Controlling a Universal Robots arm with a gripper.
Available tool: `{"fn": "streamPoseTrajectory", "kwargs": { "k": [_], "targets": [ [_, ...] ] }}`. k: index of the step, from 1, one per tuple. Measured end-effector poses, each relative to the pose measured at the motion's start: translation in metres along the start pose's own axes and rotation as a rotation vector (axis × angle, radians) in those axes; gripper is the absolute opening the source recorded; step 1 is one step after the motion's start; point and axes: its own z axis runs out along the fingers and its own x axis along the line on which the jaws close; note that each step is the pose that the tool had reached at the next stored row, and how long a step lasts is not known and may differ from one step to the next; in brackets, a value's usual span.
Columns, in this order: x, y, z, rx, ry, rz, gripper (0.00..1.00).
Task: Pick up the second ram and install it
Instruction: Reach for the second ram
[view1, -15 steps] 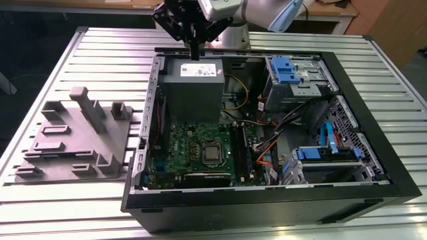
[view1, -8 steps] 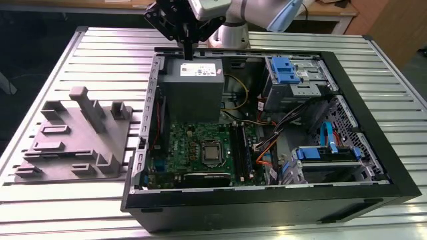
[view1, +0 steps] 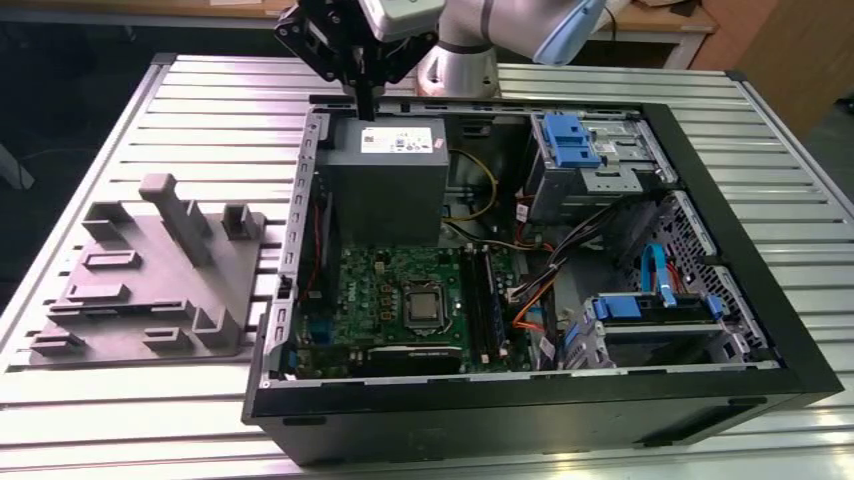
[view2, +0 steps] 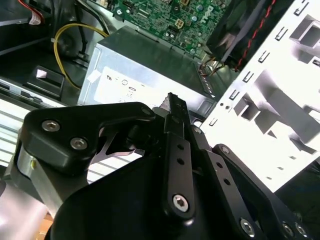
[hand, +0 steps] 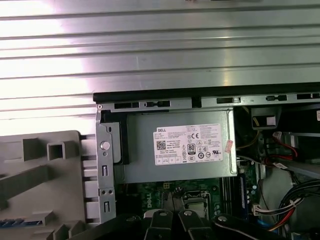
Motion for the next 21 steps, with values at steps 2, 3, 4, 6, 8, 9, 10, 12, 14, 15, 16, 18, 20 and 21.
{"fn": "streamPoseTrajectory", "kwargs": {
  "k": [2,3,4,6,8,9,10,12,14,15,16,18,20,21],
  "targets": [
    [0.0027,-0.0002,-0.0001,-0.0001,-0.0006,0.0,0.1],
    [0.0044,-0.0003,-0.0001,0.0,-0.001,0.0,0.1],
    [0.0062,-0.0005,-0.0002,0.0,-0.0015,0.0,0.1],
    [0.0099,-0.0008,-0.0003,-0.0002,-0.0027,0.0,0.1],
    [0.0133,-0.001,-0.0004,-0.0003,-0.0037,0.0,0.1],
    [0.0148,-0.0011,-0.0004,-0.0004,-0.0042,0.0,0.1],
    [0.0164,-0.0012,-0.0005,-0.0003,-0.0046,0.0,0.1],
    [0.0194,-0.0015,-0.0006,-0.0004,-0.0056,0.0,0.1],
    [0.0216,-0.0016,-0.0007,-0.0006,-0.0063,0.0,0.1],
    [0.0228,-0.0017,-0.0007,-0.0007,-0.0065,0.0,0.1],
    [0.0241,-0.0018,-0.0007,-0.0008,-0.0068,0.0,0.1],
    [0.0275,-0.0021,-0.0009,-0.0007,-0.0072,0.0,0.1],
    [0.0309,-0.0023,-0.001,-0.0008,-0.0075,0.0,0.1],
    [0.0328,-0.0025,-0.001,-0.0008,-0.0077,0.0,0.1]
  ]
}}
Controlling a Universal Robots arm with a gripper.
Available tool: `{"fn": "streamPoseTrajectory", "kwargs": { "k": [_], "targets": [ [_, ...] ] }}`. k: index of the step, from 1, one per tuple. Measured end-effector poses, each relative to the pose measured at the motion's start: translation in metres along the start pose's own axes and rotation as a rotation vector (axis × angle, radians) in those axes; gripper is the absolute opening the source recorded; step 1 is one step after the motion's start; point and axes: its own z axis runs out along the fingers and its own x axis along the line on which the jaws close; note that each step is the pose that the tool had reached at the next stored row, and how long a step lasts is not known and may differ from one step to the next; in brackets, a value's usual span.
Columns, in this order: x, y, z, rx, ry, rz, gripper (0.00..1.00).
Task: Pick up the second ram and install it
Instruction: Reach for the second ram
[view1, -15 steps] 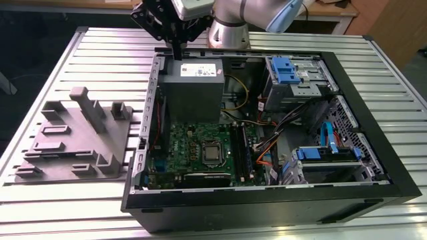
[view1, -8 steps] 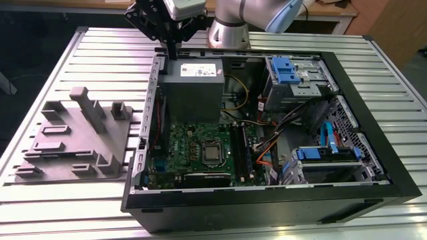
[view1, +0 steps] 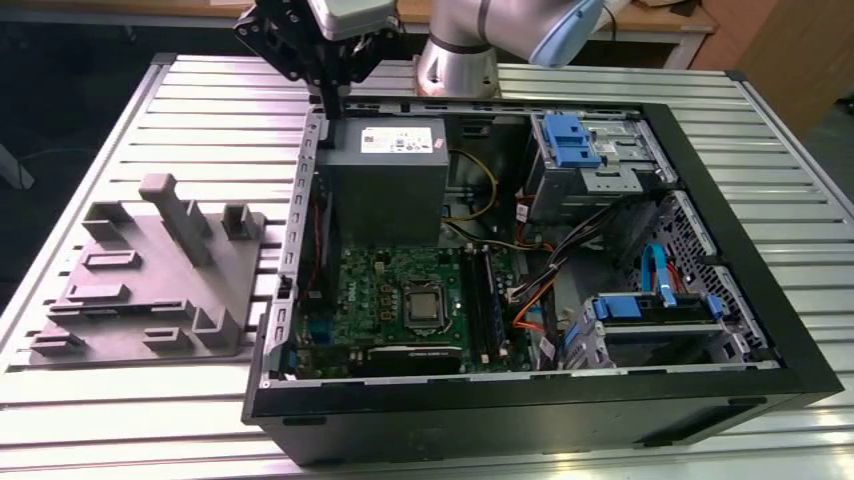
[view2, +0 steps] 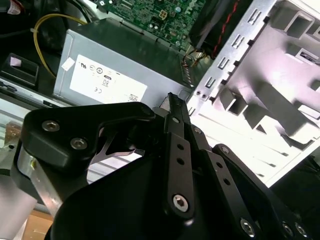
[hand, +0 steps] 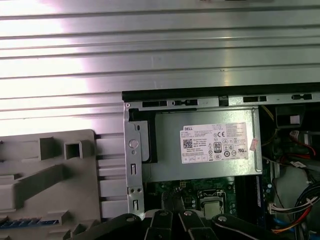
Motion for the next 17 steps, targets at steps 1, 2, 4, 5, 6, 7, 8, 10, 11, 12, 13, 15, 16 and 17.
{"fn": "streamPoseTrajectory", "kwargs": {
  "k": [1,2,4,5,6,7,8,10,11,12,13,15,16,17],
  "targets": [
    [0.002,-0.0002,-0.0001,0.0,-0.0002,0.0,0.1],
    [0.0042,-0.0003,-0.0002,0.0,-0.0005,0.0,0.1],
    [0.0085,-0.0007,-0.0003,-0.0001,-0.0011,0.0,0.1],
    [0.0107,-0.0008,-0.0004,-0.0002,-0.0014,0.0,0.1],
    [0.0129,-0.001,-0.0005,-0.0001,-0.0016,0.0,0.1],
    [0.0149,-0.0011,-0.0005,-0.0002,-0.0019,0.0,0.1],
    [0.0168,-0.0013,-0.0006,-0.0002,-0.002,0.0,0.1],
    [0.0204,-0.0015,-0.0008,-0.0002,-0.0025,0.0,0.1],
    [0.0221,-0.0017,-0.0008,-0.0002,-0.0027,0.0,0.1],
    [0.024,-0.0018,-0.0009,-0.0002,-0.003,0.0,0.1],
    [0.0261,-0.002,-0.001,-0.0002,-0.0033,0.0,0.1],
    [0.0306,-0.0023,-0.0011,-0.0003,-0.004,0.0,0.1],
    [0.0331,-0.0025,-0.0012,-0.0004,-0.0043,0.0,0.1],
    [0.0354,-0.0027,-0.0013,-0.0004,-0.0045,0.0,0.1]
  ]
}}
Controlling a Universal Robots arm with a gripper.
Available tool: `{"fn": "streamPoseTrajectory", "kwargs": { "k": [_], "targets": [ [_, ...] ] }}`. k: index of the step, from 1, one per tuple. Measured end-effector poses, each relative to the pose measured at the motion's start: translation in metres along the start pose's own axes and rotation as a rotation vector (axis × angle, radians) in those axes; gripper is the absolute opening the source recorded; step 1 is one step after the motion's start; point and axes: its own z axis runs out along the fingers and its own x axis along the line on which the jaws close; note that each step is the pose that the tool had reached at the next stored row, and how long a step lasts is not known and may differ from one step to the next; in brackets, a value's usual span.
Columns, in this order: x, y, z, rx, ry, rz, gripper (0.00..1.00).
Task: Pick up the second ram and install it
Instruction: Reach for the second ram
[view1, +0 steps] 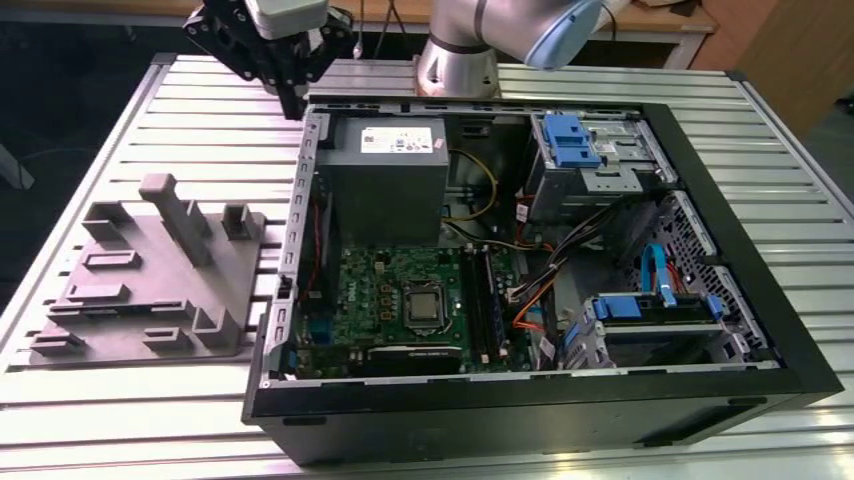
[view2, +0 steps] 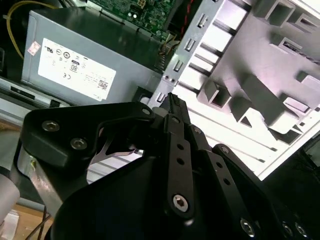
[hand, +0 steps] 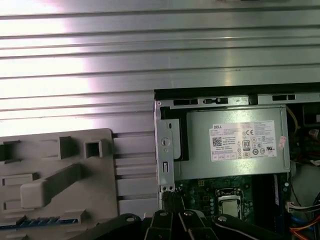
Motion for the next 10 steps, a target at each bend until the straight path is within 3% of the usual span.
{"fn": "streamPoseTrajectory", "kwargs": {
  "k": [10],
  "targets": [
    [0.0267,-0.002,-0.0011,-0.0005,-0.0071,0.0,0.1]
  ]
}}
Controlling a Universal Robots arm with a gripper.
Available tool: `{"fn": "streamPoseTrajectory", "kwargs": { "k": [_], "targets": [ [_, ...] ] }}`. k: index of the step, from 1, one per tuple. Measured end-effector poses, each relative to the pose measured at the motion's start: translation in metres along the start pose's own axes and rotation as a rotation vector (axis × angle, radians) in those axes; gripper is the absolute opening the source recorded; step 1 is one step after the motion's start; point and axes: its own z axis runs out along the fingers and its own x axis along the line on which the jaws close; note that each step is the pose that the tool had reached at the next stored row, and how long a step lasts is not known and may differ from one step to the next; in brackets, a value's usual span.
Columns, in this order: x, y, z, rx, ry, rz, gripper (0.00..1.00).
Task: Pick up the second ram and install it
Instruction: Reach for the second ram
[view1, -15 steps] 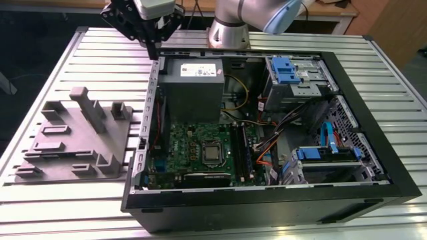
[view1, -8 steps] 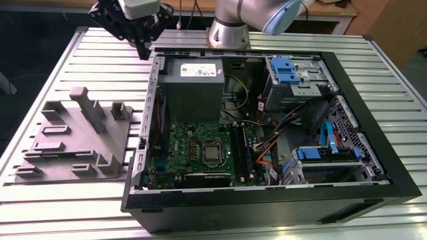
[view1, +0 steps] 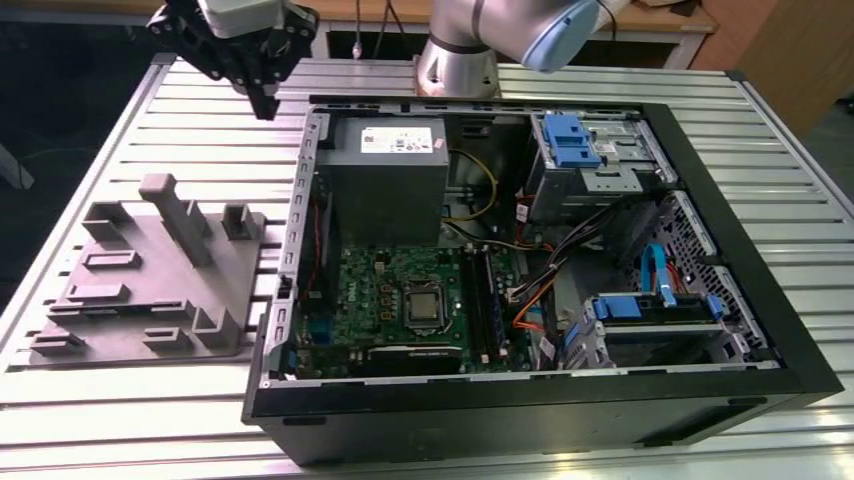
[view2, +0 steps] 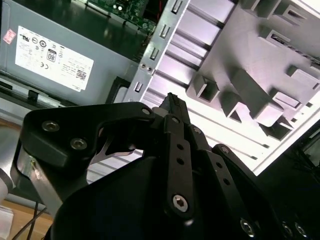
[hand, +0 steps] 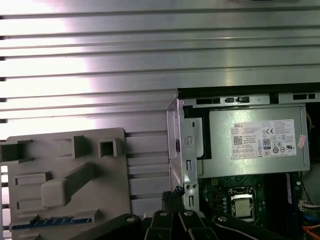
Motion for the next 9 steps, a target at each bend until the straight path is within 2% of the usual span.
{"fn": "streamPoseTrajectory", "kwargs": {
  "k": [9],
  "targets": [
    [0.0236,-0.0018,-0.0012,-0.0005,-0.0065,0.0,0.1]
  ]
}}
